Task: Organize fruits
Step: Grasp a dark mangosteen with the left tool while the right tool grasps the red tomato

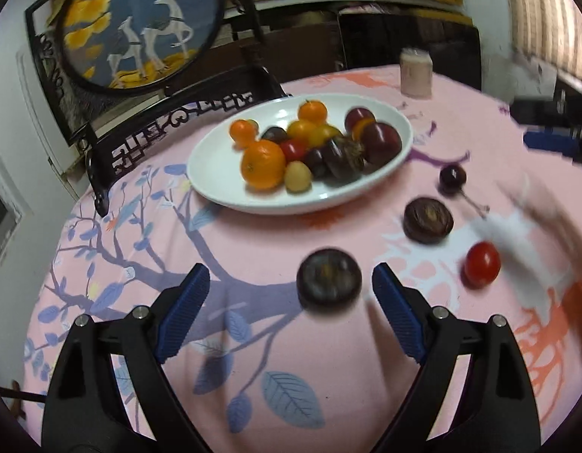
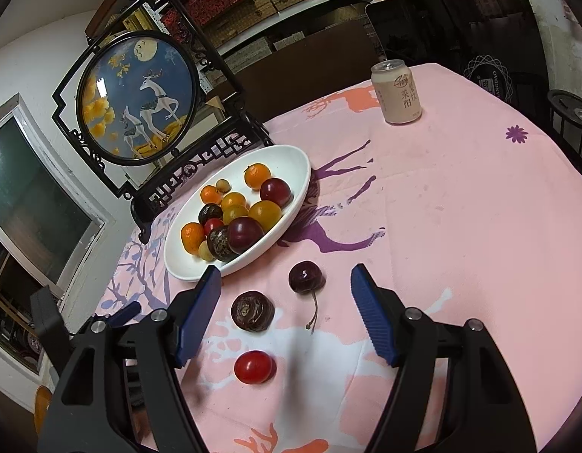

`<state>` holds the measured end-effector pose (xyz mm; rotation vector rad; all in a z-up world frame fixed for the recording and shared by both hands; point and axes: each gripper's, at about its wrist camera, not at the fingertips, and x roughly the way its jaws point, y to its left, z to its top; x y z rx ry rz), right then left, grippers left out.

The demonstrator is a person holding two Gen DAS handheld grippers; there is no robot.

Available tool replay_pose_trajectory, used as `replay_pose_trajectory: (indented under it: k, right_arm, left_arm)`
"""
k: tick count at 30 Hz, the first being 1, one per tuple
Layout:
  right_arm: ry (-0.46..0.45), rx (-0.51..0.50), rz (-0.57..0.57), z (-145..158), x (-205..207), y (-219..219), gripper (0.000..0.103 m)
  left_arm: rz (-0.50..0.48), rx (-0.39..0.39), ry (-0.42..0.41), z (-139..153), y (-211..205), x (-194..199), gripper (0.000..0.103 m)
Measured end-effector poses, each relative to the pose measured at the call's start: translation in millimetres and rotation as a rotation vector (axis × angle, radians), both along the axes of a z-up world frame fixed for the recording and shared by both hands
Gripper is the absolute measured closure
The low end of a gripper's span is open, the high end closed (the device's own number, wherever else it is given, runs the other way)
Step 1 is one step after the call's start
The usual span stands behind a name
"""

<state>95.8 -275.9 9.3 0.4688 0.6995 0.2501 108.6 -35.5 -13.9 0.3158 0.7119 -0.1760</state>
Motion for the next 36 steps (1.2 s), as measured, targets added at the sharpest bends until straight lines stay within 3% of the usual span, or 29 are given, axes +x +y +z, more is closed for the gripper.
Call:
replay_pose_trajectory:
  k: [2,8,12,13,16,30,36]
  right_arm:
    - [0.004,0.002,0.004,0,0,1,0.031]
    - [0.008,-0.008,0.023,-2,0,7,0.031]
    - [0.025,-0.017,0.042,-6,2,13,0.031]
    - [0.030,-0.023,0.050,-7,3,15,0.031]
    - [0.041,-0.041,0.071,-10,3,21,0.031]
    - [0.064,-0.247,0.236,-32,-17,77,0.033]
    - [0.087,-0.303,0.252,-44,-15,87,0.049]
  left_arm:
    - [0.014,0.017,0.012,-4,0,3,0.014]
    - [0.012,-0.031,0.037,-4,6,10,0.020]
    - [-0.013,-0.060,0.091,-10,0,22,0.036]
    - [-0.024,-0.065,0.112,-12,-2,25,0.046]
    - [-0.055,-0.107,0.161,-16,0,28,0.062]
    - [0.018,-0.088,0.152,-13,18,27,0.062]
    - [0.017,-0.088,0.151,-14,17,27,0.062]
